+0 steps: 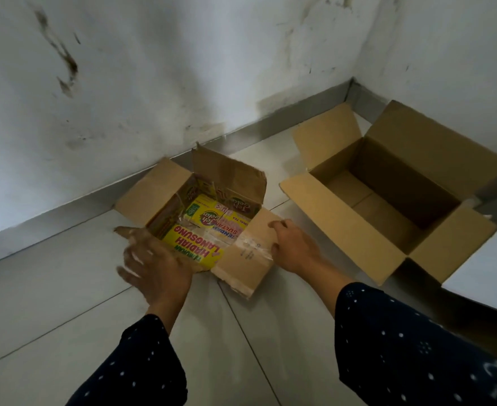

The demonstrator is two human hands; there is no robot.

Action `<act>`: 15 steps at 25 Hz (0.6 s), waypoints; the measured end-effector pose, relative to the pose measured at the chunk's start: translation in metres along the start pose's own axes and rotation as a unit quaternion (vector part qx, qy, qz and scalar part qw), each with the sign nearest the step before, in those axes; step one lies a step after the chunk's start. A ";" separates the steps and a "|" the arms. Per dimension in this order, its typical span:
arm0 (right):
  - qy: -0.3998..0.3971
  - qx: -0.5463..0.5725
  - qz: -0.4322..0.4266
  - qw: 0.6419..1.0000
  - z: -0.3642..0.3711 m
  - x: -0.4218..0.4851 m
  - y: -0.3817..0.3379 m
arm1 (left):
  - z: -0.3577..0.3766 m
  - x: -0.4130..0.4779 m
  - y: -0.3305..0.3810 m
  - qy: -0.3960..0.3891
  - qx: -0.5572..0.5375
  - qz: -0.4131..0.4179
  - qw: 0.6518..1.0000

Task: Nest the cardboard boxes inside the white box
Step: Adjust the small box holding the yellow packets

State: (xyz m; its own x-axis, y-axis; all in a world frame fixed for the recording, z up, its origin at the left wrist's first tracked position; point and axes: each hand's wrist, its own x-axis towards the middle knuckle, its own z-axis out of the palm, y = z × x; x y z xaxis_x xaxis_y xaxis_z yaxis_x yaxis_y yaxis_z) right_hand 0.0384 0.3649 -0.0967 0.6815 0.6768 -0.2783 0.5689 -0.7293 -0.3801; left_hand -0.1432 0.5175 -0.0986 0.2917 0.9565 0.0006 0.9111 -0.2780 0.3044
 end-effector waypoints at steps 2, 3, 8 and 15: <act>0.005 -0.003 -0.011 1.000 -0.013 -0.016 0.011 | -0.003 -0.007 0.017 0.016 0.108 0.185 0.977; 0.009 -0.002 -0.013 1.000 -0.020 -0.026 0.019 | -0.006 -0.013 0.033 0.003 0.145 0.235 0.961; 0.035 0.012 0.017 0.999 -0.062 -0.087 0.075 | -0.015 -0.065 0.117 -0.095 0.182 0.313 0.927; 0.085 0.060 0.114 0.988 -0.123 -0.161 0.168 | -0.014 -0.143 0.209 -0.105 0.130 0.384 0.908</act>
State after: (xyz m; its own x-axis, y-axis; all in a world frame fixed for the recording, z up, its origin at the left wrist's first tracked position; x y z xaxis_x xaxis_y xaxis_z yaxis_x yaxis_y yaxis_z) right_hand 0.0809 0.1211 -0.0071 0.8587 0.4624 -0.2209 0.3398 -0.8364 -0.4301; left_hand 0.0012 0.3237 -0.0217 0.8945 0.4411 -0.0731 0.4452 -0.8936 0.0564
